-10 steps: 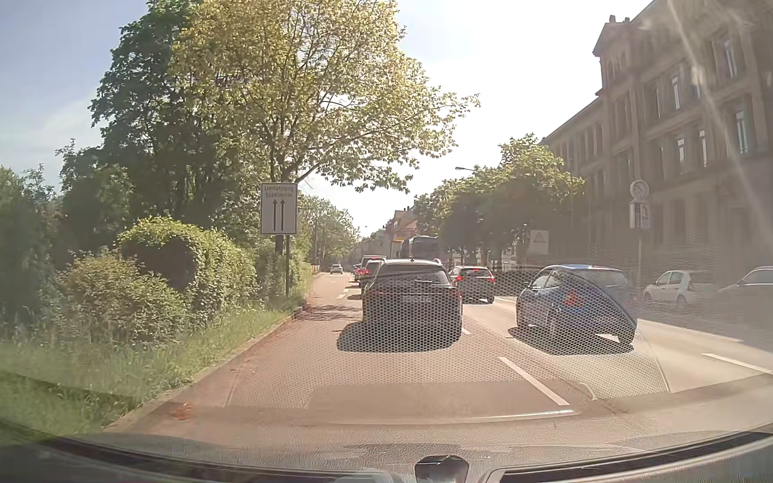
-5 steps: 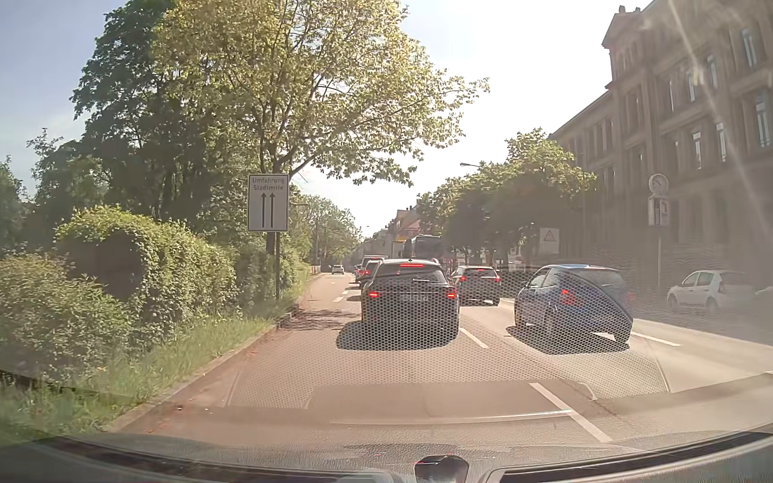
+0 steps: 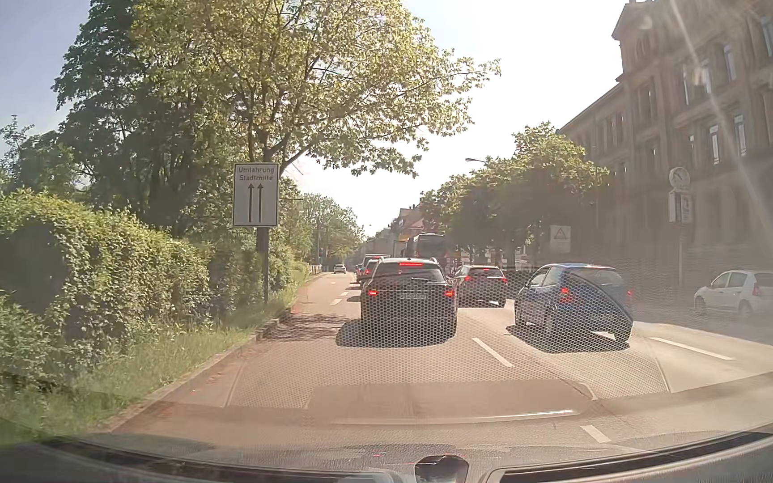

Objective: Follow the waypoints while adhering to traffic rules and regulations

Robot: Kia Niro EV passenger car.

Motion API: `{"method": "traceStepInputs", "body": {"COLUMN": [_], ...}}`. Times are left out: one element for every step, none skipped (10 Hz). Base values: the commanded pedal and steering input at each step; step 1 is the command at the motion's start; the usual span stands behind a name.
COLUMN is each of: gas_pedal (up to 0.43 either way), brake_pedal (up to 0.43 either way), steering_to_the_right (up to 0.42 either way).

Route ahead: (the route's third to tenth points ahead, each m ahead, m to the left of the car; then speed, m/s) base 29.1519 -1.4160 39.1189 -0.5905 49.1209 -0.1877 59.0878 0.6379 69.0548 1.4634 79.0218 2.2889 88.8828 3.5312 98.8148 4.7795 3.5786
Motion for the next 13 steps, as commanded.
{"method": "traceStepInputs", "body": {"gas_pedal": [0.0, 0.0, 0.0, 0.0, 0.0, 0.0, 0.0, 0.0, 0.0, 0.0, 0.0, 0.0, 0.0], "brake_pedal": [0.0, 0.0, 0.0, 0.0, 0.0, 0.0, 0.0, 0.0, 0.0, 0.0, 0.0, 0.0, 0.0], "steering_to_the_right": [-0.012, -0.012, -0.012, -0.012, -0.012, -0.013, -0.013, -0.013, -0.013, -0.012, -0.012, -0.011, -0.011]}}
